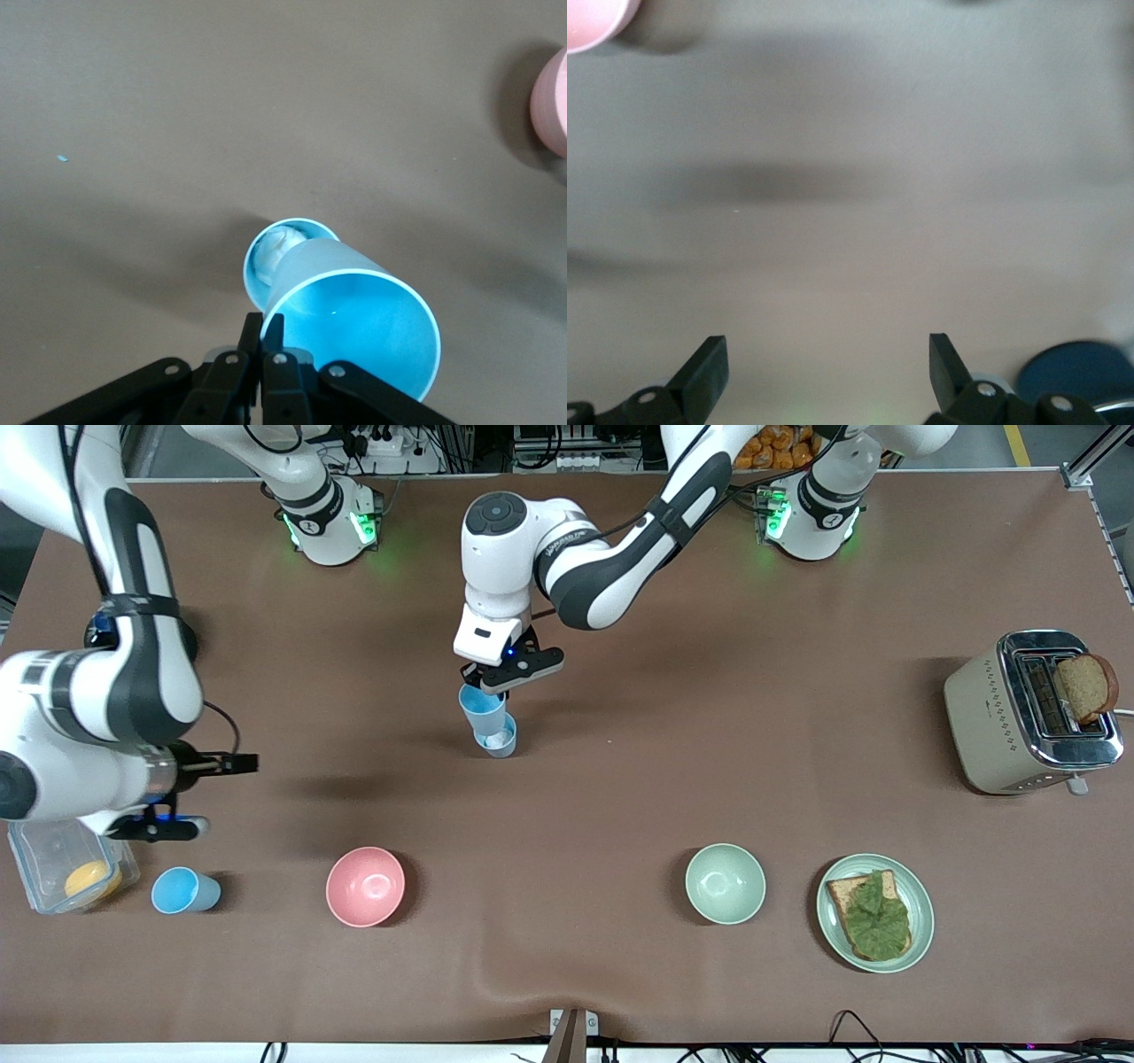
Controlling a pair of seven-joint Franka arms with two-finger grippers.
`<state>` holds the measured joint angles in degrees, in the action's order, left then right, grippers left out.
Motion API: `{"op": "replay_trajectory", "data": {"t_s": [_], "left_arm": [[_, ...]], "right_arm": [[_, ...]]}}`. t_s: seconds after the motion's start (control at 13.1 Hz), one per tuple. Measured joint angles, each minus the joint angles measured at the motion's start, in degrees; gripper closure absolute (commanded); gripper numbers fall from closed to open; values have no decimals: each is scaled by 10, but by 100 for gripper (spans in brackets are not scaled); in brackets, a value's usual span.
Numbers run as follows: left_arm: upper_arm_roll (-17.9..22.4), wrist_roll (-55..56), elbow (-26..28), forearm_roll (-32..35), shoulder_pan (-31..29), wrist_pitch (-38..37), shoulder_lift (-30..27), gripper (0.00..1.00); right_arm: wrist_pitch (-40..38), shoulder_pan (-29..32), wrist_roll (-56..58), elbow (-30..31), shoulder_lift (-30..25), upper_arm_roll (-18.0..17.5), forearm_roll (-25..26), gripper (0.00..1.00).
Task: Stack blue cups with both arms
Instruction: 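Lower the left gripper's cup into the right gripper's cup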
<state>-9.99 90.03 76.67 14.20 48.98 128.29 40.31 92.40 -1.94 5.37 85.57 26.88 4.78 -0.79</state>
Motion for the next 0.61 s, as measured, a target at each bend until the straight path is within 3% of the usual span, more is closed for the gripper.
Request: {"op": "replay_trajectory", "data": {"t_s": [0.31, 0.38, 0.46, 0.54, 0.61], "left_arm": [[1, 0, -1, 0, 0, 17, 25, 100], [1, 0, -1, 0, 0, 19, 30, 92], [1, 0, -1, 0, 0, 20, 33, 43], [1, 0, -1, 0, 0, 20, 34, 0], [1, 0, -2, 0, 0, 21, 34, 0]], "right_arm": [[-2, 5, 28, 45, -94, -5, 1, 0], [-2, 4, 21, 66, -126, -6, 1, 0], [-2, 4, 13, 84, -153, -6, 1, 0], [-1, 4, -2, 96, -177, -6, 3, 0], [3, 4, -34, 104, -195, -6, 4, 0]]}}
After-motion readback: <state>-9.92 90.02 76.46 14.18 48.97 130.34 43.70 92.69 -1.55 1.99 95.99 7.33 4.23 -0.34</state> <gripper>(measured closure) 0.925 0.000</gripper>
